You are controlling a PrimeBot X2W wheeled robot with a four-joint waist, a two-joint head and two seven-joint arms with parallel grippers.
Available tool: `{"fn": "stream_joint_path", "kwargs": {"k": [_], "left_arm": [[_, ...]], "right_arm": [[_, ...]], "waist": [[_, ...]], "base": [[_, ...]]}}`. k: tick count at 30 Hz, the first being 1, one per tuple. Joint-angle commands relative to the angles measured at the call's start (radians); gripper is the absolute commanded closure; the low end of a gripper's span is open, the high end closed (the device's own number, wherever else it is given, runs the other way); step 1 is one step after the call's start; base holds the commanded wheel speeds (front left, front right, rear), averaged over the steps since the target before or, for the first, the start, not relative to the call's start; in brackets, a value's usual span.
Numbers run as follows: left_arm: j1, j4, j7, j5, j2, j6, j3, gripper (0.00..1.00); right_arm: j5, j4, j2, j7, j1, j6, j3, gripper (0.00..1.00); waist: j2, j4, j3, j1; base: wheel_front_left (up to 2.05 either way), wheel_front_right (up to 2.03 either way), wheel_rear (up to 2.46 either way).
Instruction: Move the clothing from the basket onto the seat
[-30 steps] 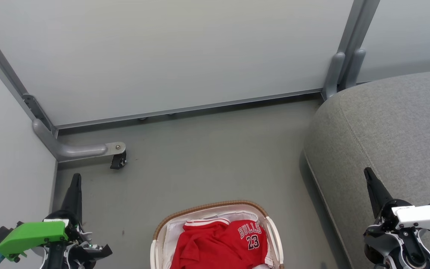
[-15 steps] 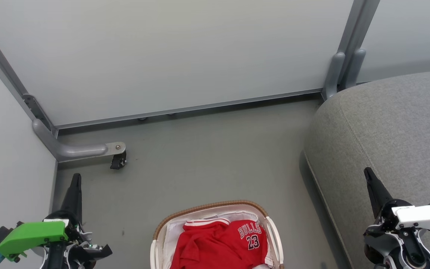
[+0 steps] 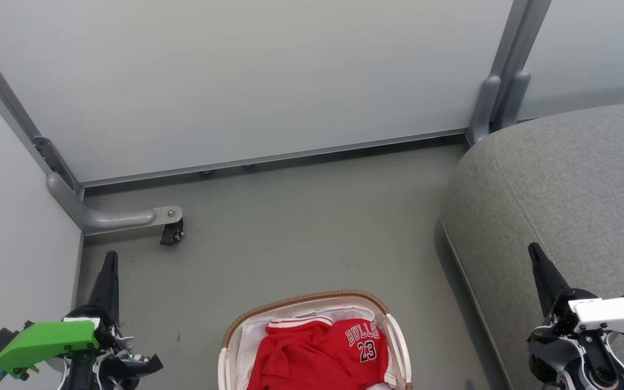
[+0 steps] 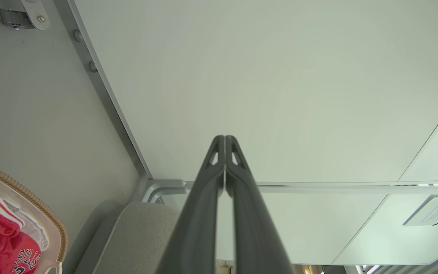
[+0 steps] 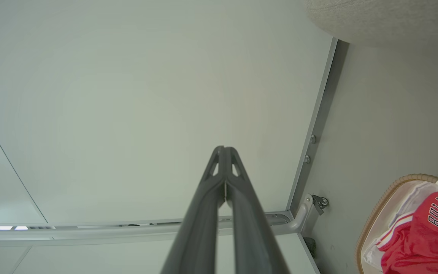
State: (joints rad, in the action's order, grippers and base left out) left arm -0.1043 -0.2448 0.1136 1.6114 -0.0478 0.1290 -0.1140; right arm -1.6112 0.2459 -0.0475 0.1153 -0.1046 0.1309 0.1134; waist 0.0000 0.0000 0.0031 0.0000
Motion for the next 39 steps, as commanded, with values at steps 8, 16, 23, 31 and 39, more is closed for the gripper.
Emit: {"fn": "stream_joint_path", "kwargs": {"k": [8,16,23,31,39], "left_arm": [[-0.010,0.001,0.004,0.003,-0.005,0.004,-0.002,1.00],[-0.010,0.001,0.004,0.003,-0.005,0.004,-0.002,1.00],[-0.010,0.001,0.004,0.003,-0.005,0.004,-0.002,1.00],[0.007,-0.017,0.000,0.000,0.002,0.000,0.002,0.00],[0.039,-0.037,-0.026,-0.009,0.006,-0.001,0.032,0.00]], "right_arm": [[-0.004,-0.004,-0.006,0.000,-0.008,0.000,0.001,1.00],[-0.004,-0.004,-0.006,0.000,-0.008,0.000,0.001,1.00],[-0.004,-0.004,-0.006,0.000,-0.008,0.000,0.001,1.00],[0.000,0.014,0.005,0.000,0.010,0.000,-0.001,0.00],[0.022,0.041,0.013,-0.026,0.038,-0.001,-0.019,0.00]], "waist": [[0.0000,0.000,0.000,0.0000],[0.0000,0.000,0.000,0.0000],[0.0000,0.000,0.000,0.0000],[0.0000,0.000,0.000,0.0000],[0.0000,0.000,0.001,0.0000]], "base": [[0.00,0.00,0.00],[0.00,0.00,0.00],[0.00,0.00,0.00],[0.00,0.00,0.00],[0.00,0.00,0.00]]}}
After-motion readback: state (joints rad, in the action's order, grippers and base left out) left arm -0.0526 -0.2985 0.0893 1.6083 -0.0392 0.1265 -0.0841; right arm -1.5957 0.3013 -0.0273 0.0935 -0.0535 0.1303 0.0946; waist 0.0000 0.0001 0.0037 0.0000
